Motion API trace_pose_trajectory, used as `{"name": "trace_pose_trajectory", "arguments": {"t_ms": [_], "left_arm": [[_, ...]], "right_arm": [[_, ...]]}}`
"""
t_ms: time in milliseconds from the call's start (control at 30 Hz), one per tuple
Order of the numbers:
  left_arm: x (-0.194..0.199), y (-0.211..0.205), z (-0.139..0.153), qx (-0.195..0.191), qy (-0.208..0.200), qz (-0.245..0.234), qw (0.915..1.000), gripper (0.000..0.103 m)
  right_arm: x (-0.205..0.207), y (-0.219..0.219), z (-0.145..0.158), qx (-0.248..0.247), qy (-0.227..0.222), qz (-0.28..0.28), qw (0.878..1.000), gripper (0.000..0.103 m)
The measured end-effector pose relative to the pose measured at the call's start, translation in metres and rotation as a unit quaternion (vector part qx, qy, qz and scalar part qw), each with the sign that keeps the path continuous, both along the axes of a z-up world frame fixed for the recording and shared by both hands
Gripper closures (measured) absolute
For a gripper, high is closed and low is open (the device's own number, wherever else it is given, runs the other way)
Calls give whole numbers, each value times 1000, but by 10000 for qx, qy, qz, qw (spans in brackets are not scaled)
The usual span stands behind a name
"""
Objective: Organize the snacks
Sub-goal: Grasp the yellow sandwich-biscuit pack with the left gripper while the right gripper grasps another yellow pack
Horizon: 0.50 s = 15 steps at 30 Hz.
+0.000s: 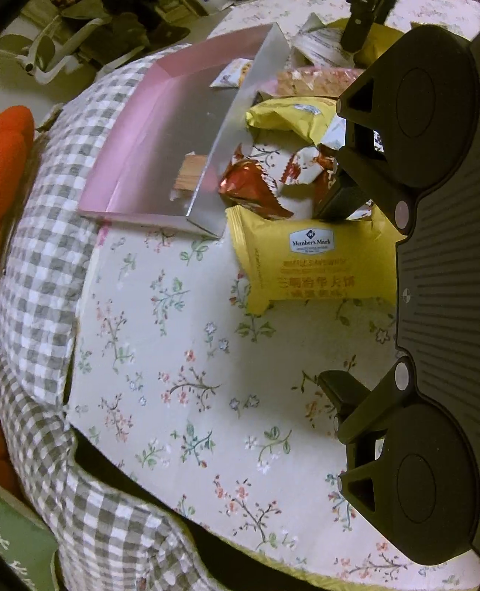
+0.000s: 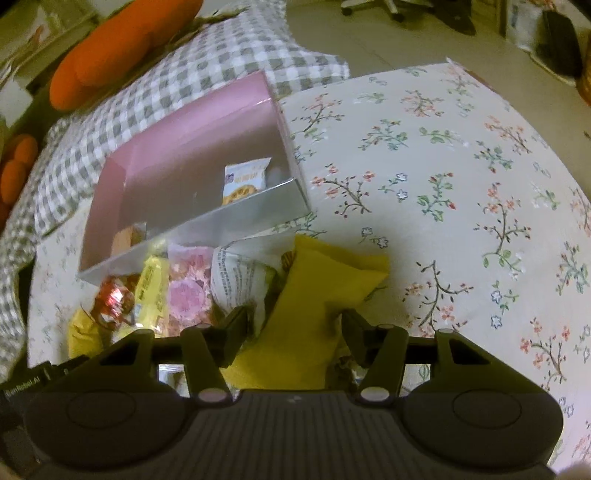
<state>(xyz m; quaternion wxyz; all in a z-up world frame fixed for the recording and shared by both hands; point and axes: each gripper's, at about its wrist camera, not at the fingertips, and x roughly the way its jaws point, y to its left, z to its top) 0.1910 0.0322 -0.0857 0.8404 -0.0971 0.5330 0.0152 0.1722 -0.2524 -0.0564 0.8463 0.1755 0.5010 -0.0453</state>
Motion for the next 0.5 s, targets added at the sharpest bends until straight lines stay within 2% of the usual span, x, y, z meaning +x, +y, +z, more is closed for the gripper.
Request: {"name": "trace_pose_trajectory", "arguments": {"t_ms": [167,267,500], "left_arm": [[3,-3,-5,96,-31,-88,9999,13],[4,-4,-7,102,-29,-129,9999,16],[6,-4,-11,171,-15,-193,9997,17]], "right_arm": [[3,4,-3,-153,-18,163,9997,48],[3,8,-4,-272,62,274,9992,51],[1,9,-4,-264,119,372,9989,55]]}}
